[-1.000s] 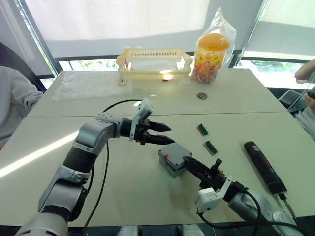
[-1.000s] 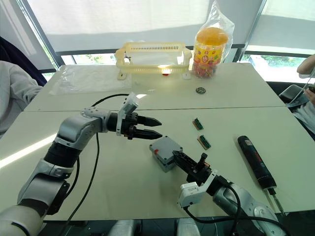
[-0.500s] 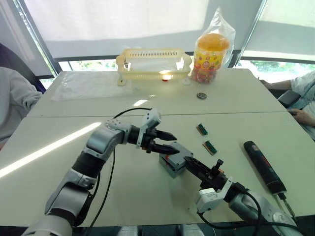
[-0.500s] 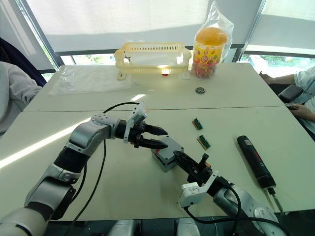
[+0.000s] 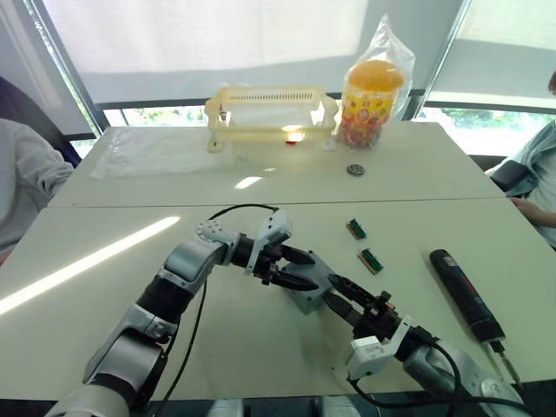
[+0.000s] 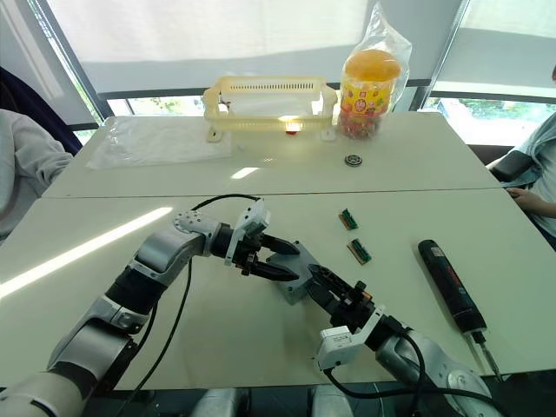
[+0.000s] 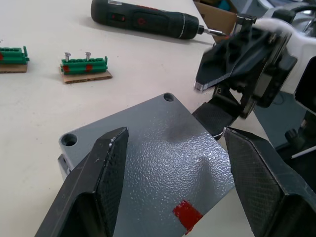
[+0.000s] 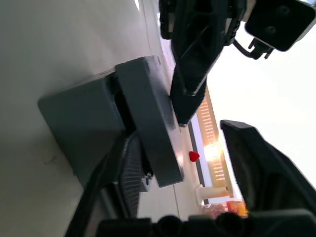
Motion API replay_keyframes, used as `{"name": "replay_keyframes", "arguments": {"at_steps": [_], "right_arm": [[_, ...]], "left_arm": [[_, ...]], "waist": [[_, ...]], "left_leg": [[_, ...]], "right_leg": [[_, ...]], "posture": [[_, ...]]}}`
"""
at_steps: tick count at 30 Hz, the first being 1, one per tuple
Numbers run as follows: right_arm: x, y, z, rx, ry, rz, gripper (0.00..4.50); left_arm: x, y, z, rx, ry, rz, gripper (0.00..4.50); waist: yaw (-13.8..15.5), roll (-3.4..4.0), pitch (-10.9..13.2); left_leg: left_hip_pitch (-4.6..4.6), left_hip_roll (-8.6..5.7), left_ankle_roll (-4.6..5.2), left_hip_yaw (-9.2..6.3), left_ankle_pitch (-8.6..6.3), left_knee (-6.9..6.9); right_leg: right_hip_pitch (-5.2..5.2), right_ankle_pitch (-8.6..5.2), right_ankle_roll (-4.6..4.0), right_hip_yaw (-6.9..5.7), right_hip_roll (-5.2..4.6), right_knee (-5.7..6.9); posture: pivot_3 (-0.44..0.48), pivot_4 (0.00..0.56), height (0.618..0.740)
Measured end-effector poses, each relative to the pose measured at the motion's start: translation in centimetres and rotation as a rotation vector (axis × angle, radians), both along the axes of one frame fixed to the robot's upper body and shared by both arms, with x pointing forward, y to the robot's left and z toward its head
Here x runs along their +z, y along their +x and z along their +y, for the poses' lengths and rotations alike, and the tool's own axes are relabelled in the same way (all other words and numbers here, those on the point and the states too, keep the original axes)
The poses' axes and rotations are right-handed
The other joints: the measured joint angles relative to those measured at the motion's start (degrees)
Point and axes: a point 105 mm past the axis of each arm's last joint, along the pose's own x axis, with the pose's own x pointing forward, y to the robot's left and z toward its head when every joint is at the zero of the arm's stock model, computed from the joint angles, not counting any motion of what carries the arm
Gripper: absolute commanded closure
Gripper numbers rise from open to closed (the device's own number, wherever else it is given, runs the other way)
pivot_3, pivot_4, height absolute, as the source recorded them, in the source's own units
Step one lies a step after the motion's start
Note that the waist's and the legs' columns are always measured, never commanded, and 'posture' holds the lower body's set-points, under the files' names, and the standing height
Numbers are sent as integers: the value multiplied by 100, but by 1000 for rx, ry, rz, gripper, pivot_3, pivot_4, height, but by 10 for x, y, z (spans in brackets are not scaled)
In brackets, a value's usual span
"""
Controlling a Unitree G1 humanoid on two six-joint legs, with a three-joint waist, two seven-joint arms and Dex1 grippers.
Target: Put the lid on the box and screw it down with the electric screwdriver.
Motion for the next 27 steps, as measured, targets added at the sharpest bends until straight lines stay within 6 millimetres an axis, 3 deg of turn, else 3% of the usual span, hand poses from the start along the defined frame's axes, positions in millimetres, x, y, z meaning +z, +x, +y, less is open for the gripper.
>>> {"name": "replay_keyframes", "arguments": {"at_steps": [1, 9, 13, 27], "right_arm": [[2, 0, 0, 2, 4, -10, 62], [-3, -6, -5, -10, 2, 7, 62], [-19, -7, -13, -32, -45, 69, 62], [-9, -5, -13, -45, 18, 57, 62]], "left_arm": [[-1, 0, 0, 0, 0, 2, 1385], [-7, -4, -1, 1, -12, 8, 1385], [-7, -2, -1, 11, -10, -8, 1385], [-8, 5, -1, 62, -5, -57, 1385]], "waist": [[-2, 0, -1], [8, -3, -12], [12, -3, -13], [16, -3, -13]], "left_leg": [[9, 0, 1, 0, -1, -1], [47, 1, 6, 0, -4, -4], [47, 0, 6, 3, -4, -4], [47, 0, 6, 2, -4, -4]], "right_leg": [[8, -1, -1, 0, 0, 0], [46, -8, -10, 1, -1, -5], [47, -8, -11, 3, -3, -5], [47, -8, -11, 2, -3, -6]], "posture": [[0, 150, 740], [0, 150, 740], [0, 150, 740], [0, 150, 740]]}}
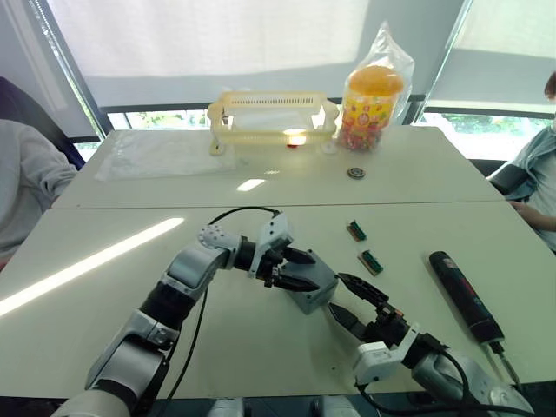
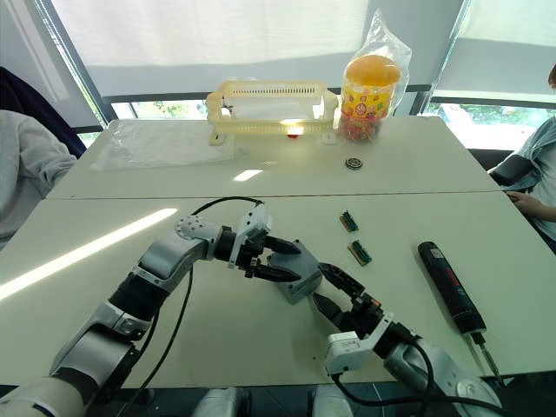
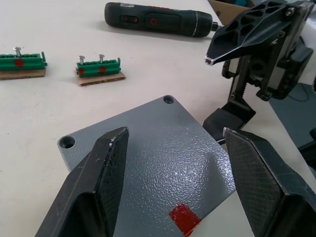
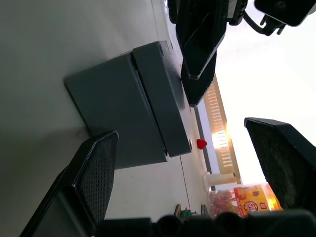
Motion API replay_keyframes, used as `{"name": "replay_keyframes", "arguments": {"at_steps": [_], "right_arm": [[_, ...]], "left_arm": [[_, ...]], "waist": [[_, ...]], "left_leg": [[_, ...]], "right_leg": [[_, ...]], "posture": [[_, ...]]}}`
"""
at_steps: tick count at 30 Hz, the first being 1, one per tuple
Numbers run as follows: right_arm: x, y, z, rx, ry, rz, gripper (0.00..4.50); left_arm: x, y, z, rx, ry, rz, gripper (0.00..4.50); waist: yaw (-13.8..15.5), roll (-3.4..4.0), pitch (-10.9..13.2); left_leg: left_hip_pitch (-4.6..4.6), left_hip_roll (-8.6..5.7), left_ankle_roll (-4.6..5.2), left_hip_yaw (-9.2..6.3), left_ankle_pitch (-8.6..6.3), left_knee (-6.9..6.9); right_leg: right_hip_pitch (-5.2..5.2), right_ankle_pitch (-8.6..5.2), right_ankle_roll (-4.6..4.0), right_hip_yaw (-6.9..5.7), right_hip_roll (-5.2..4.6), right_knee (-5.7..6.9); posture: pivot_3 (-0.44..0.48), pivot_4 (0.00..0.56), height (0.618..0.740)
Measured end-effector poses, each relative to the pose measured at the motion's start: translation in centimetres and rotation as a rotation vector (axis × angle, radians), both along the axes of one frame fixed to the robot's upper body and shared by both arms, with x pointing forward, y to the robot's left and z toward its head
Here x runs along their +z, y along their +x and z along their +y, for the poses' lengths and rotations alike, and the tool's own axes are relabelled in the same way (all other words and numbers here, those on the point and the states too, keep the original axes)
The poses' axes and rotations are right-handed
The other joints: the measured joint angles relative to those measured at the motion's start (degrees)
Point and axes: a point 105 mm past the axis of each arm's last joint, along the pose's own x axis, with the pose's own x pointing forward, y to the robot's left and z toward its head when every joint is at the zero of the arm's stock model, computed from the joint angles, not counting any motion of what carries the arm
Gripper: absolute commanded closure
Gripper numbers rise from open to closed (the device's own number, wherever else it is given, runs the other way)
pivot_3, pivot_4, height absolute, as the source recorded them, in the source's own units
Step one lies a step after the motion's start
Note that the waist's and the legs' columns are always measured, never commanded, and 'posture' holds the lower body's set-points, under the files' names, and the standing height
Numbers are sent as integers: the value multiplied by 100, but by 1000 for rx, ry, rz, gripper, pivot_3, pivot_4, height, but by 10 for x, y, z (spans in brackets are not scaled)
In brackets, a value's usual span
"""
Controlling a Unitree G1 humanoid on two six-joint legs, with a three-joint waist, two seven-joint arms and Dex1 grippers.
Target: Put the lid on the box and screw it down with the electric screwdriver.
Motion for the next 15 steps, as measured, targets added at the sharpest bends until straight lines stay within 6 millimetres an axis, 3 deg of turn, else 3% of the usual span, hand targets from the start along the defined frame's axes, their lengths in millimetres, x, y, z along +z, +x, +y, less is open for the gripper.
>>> {"name": "replay_keyframes", "arguments": {"at_steps": [15], "right_arm": [[4, 1, -3, -20, 26, -13, 62]], "left_arm": [[-1, -11, 0, -29, -5, 9, 1385]], "waist": [[1, 0, 0]], "left_leg": [[-1, 0, 0, 0, 0, -1]], "right_leg": [[-1, -1, -1, 0, 0, 0]], "posture": [[0, 150, 740]]}}
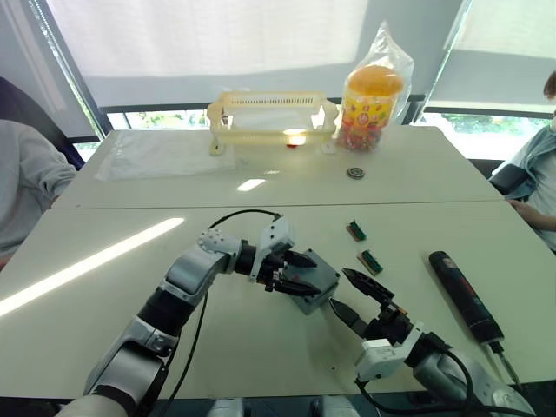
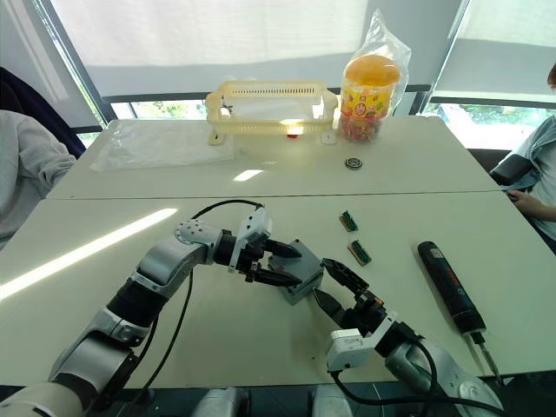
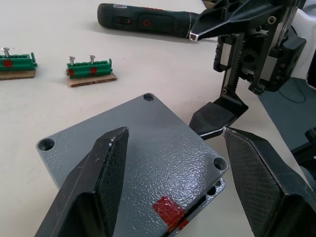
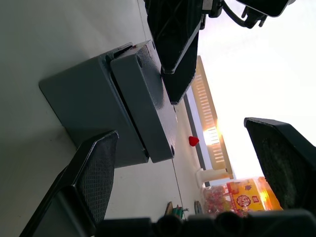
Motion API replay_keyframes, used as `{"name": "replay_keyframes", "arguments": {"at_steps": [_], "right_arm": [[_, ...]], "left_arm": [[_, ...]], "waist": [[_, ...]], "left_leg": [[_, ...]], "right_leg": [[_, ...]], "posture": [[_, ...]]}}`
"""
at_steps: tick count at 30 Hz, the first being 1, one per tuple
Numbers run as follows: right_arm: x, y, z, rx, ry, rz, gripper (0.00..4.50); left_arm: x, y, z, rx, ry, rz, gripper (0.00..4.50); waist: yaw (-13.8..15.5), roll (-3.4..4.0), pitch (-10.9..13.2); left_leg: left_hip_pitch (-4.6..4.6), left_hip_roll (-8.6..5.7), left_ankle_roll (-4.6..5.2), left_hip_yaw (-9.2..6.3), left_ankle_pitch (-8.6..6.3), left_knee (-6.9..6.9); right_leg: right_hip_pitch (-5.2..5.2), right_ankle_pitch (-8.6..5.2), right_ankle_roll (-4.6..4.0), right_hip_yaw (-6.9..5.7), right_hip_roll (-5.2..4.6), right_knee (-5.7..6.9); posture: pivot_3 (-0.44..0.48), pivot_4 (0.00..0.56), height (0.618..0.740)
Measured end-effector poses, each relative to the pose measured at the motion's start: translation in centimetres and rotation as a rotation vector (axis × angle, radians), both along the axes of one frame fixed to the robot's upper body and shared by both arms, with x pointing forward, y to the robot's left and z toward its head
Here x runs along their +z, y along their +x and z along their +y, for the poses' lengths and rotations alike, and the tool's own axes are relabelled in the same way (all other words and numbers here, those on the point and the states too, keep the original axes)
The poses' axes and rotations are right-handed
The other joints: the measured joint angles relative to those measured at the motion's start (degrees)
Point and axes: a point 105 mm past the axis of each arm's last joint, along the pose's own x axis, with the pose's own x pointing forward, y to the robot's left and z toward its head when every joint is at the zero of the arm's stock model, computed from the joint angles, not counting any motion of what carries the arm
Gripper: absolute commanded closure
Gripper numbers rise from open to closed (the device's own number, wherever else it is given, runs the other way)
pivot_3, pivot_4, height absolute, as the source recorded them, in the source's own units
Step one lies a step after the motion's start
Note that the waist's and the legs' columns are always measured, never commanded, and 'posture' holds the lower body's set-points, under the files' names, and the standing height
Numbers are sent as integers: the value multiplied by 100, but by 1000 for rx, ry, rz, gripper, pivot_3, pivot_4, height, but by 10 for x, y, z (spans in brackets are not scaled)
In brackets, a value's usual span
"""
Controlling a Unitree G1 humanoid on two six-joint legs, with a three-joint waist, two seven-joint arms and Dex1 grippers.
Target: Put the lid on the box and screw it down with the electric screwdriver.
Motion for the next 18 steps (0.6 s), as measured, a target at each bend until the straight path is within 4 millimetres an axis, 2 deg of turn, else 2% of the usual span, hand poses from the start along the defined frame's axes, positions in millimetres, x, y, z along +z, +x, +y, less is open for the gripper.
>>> {"name": "replay_keyframes", "arguments": {"at_steps": [13, 15, 18], "right_arm": [[-2, 2, -4, -14, 1, 3, 62], [-3, 2, -5, -15, 2, 5, 62], [-4, 2, -5, -17, 2, 8, 62]], "left_arm": [[7, -3, 17, -31, 30, 8, 1385], [19, -1, 19, -31, 10, 0, 1385], [48, 6, 19, -21, -58, -21, 1385]], "waist": [[-4, 0, 2], [6, -1, 4], [1, -1, 4]], "left_leg": [[-6, 0, 0, 0, 0, 0], [-13, 0, 0, -2, 0, 0], [-16, 0, 0, -2, 0, 1]], "right_leg": [[-8, -1, -2, 0, 0, 0], [-12, -1, -2, -3, 0, 0], [-11, -1, -2, -3, -1, -4]], "posture": [[0, 150, 740], [0, 150, 740], [0, 150, 740]]}}
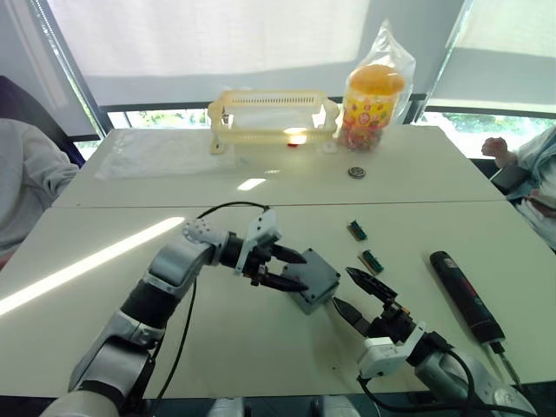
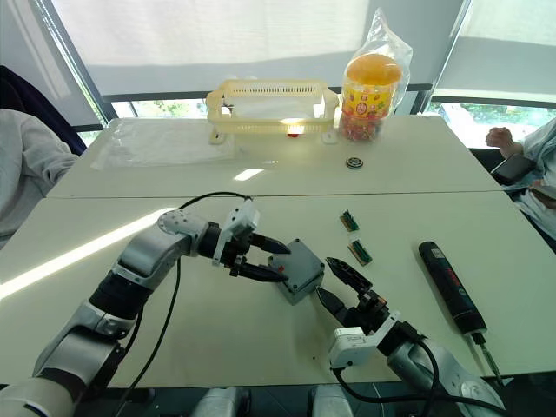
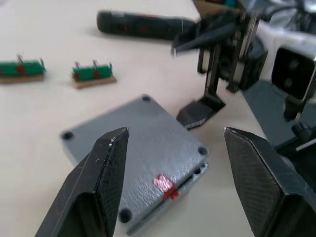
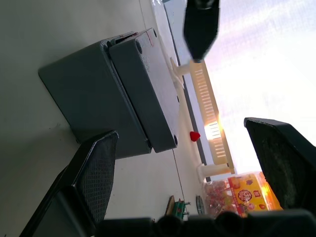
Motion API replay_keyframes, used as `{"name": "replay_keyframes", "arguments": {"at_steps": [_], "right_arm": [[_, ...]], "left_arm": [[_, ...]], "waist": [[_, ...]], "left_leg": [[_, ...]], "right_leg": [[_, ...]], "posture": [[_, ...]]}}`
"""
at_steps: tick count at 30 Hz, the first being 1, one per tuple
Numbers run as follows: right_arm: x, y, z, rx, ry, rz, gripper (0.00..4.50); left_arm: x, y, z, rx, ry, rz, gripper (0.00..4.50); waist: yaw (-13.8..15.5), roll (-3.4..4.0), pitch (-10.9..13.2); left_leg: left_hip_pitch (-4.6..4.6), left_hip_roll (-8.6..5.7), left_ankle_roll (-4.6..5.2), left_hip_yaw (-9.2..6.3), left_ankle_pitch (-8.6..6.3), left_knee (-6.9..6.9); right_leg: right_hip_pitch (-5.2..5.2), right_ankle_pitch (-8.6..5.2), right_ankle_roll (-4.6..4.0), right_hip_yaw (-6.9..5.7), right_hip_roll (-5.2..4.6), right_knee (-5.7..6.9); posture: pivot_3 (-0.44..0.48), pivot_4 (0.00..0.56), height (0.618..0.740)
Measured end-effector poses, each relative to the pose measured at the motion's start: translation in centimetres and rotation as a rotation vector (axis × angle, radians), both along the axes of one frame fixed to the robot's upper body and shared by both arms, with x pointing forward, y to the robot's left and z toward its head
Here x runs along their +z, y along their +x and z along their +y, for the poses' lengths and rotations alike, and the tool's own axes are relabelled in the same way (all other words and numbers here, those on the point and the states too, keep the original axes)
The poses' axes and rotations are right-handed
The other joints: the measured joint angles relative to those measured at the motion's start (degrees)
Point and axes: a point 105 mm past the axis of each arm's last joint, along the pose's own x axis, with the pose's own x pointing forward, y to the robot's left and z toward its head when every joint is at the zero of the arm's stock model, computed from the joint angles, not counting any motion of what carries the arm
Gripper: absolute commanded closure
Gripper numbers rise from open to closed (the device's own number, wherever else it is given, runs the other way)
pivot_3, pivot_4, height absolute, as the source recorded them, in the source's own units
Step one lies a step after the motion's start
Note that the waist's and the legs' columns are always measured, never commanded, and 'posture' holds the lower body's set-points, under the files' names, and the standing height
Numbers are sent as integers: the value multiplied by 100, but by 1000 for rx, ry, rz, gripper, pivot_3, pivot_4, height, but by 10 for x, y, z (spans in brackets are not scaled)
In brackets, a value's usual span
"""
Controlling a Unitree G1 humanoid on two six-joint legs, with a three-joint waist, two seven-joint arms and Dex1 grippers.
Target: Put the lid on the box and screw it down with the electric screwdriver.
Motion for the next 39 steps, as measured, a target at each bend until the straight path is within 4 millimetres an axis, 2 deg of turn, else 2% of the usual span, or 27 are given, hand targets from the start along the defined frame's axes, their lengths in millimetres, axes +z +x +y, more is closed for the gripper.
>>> {"name": "replay_keyframes", "arguments": {"at_steps": [3, 6, 8, 12, 18, 22, 39], "right_arm": [[0, 1, 0, -2, 1, -1, 62], [1, 2, -2, -15, 10, 0, 62], [5, 3, -3, -27, 28, -6, 62], [13, 3, -3, -37, 46, -21, 62], [22, -3, 0, -45, 68, -26, 62], [21, -1, -1, -60, 69, -17, 62], [24, 1, 4, -49, 81, -23, 62]], "left_arm": [[26, 15, -3, 49, -80, -2, 1385], [32, 40, 4, 154, -103, -18, 1385], [16, 60, 10, 245, -70, -35, 1385], [-14, 73, 13, 290, 3, -45, 1385], [-41, 71, 1, 236, 46, -53, 1385], [-42, 70, -3, 206, 51, -78, 1385], [-45, 65, 4, 186, 80, -99, 1385]], "waist": [[3, -1, 1], [-10, -1, 0], [-21, 0, 0], [-8, -6, 4], [3, -8, 5], [-15, -8, 5], [-8, -7, 5]], "left_leg": [[-2, -1, 0, -2, 0, 0], [1, -1, 0, -2, 0, -1], [2, -1, 1, -1, 0, -5], [-9, -1, 1, -2, 0, -6], [-20, -3, 0, -3, 0, -1], [-22, -2, 1, -4, 0, -2], [-23, -2, 1, -7, 0, -2]], "right_leg": [[-1, 0, 1, -3, 1, 0], [-1, 0, 2, -3, 2, 0], [-4, 1, 5, -2, 2, 1], [-14, 3, 8, -4, 3, 1], [-17, 3, 8, -5, 2, -2], [-22, 3, 8, -7, 3, 0], [-22, 11, 23, -9, 3, 0]], "posture": [[0, 150, 740], [0, 150, 740], [0, 150, 740], [0, 150, 740], [0, 150, 740], [0, 150, 740], [0, 150, 740]]}}
